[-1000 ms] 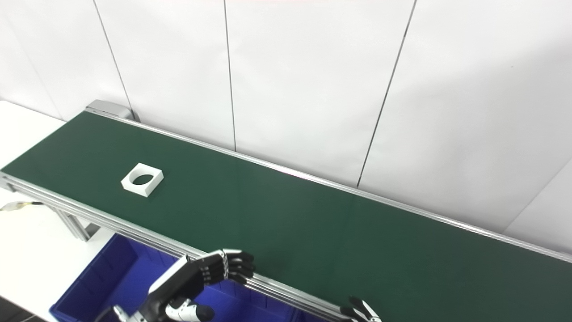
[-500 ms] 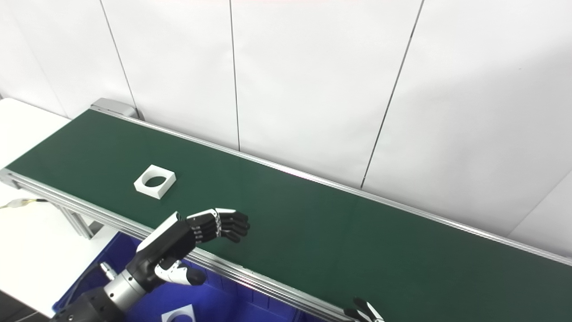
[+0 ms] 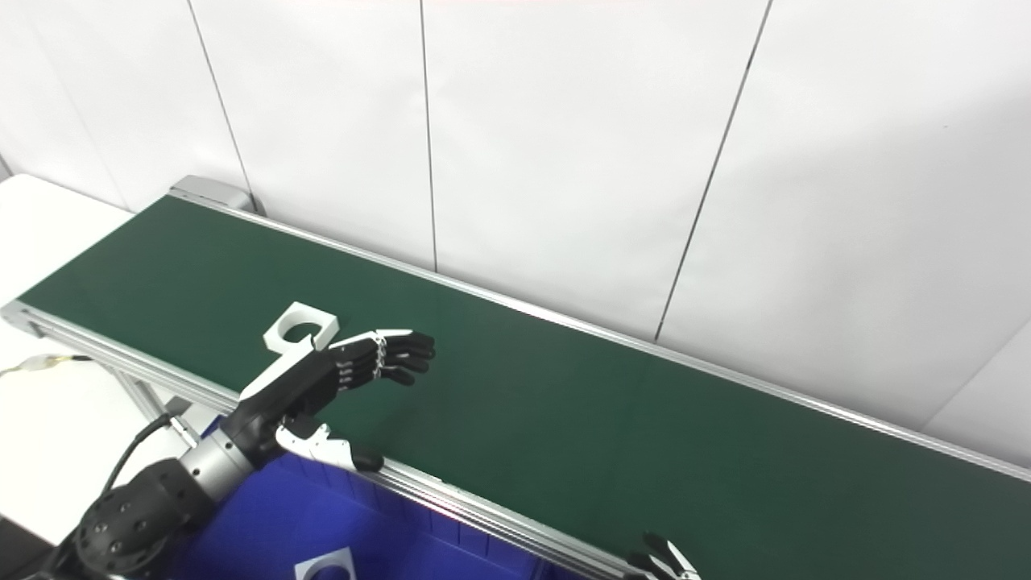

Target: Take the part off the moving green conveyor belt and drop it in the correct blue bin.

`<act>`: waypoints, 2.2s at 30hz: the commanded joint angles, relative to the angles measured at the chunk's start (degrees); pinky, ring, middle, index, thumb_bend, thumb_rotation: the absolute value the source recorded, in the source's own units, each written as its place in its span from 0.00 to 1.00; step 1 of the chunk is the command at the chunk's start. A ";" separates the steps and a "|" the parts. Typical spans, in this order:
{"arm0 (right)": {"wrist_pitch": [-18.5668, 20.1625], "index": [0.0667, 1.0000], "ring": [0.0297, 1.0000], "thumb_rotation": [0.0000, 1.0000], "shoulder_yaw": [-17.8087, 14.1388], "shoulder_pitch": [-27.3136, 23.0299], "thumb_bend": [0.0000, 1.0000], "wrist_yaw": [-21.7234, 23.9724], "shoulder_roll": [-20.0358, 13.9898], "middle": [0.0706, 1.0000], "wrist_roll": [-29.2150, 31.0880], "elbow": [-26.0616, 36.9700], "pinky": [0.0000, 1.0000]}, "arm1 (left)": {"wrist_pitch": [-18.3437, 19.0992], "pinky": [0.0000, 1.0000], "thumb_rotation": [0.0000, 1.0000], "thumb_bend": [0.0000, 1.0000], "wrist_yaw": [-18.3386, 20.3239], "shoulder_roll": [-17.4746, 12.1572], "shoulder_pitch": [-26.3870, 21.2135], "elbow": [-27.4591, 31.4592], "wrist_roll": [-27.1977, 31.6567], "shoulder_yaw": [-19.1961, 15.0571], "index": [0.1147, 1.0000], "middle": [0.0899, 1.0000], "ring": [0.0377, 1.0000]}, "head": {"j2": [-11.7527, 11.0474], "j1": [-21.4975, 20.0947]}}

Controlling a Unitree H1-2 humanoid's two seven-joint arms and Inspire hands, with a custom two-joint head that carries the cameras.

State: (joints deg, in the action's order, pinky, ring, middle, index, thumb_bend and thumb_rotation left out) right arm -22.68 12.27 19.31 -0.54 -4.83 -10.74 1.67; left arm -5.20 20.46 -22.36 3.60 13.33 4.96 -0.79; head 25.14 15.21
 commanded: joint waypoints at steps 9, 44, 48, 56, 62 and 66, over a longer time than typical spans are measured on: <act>-3.06 0.83 0.68 0.56 0.06 -0.93 0.52 0.09 0.39 0.74 -0.13 0.35 0.61 | 0.33 0.77 0.36 0.88 0.58 -3.78 -6.39 -4.17 -1.29 -1.12 0.83 0.82 0.80 | -0.08 -0.29; -3.60 0.83 0.68 0.57 0.12 -1.31 0.52 0.02 0.22 0.74 -0.19 -0.40 0.61 | -0.56 0.80 0.00 0.92 2.82 -12.77 -24.76 -23.11 -19.36 5.49 0.82 0.86 0.87 | -0.43 -0.32; -3.57 0.83 0.68 0.56 0.11 -1.26 0.52 0.12 0.21 0.74 0.08 -0.40 0.61 | -0.13 0.80 0.02 0.94 3.19 -13.17 -25.75 -24.31 -21.30 6.63 0.82 0.87 0.88 | -0.37 -0.20; -3.58 0.83 0.69 0.57 0.14 -1.18 0.53 0.15 0.14 0.74 0.02 -0.21 0.61 | -0.04 0.81 0.00 0.96 3.14 -13.58 -27.32 -26.18 -26.09 9.43 0.83 0.89 0.91 | -0.22 -0.28; -3.59 0.83 0.68 0.57 0.12 -1.05 0.53 0.02 0.28 0.74 0.03 -0.05 0.61 | -1.65 0.77 0.00 0.95 2.71 -13.46 -27.97 -28.15 -27.81 10.70 0.85 0.90 0.89 | -0.06 -0.33; -3.58 0.83 0.68 0.57 0.20 -0.99 0.54 0.09 0.28 0.74 -0.04 0.06 0.61 | -1.40 0.78 0.00 0.95 2.06 -13.04 -27.93 -28.98 -29.16 11.23 0.85 0.89 0.89 | 0.01 -0.49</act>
State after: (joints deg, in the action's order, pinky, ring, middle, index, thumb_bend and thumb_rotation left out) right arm -23.02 12.41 18.43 -0.55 -4.80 -10.87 0.15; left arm -5.77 24.02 -33.89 -21.75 -16.53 -23.47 10.83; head 25.05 14.77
